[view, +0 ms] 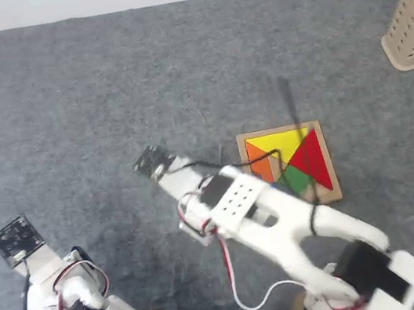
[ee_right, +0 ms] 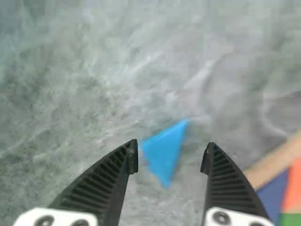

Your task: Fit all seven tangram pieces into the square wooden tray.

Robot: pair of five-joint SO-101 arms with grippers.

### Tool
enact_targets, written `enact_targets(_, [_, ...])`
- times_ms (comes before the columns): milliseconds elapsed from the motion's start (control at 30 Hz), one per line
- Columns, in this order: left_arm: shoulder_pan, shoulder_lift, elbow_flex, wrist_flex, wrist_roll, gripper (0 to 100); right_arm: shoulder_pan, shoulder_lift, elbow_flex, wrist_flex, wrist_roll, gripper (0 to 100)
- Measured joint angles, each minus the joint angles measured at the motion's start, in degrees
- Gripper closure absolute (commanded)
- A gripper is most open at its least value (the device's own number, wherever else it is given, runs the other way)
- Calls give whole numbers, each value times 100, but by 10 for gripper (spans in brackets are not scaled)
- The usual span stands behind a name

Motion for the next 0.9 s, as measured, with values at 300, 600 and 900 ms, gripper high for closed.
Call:
enact_targets(300, [0, 0, 0, 0, 0, 775, -835, -862, 352, 70, 0, 779])
enact_targets(600, [0, 0, 0, 0, 0, 775, -607, 536, 343, -308, 18, 779])
enact_targets(900, [0, 0, 0, 0, 0, 775, -396, 765, 352, -413, 18, 782])
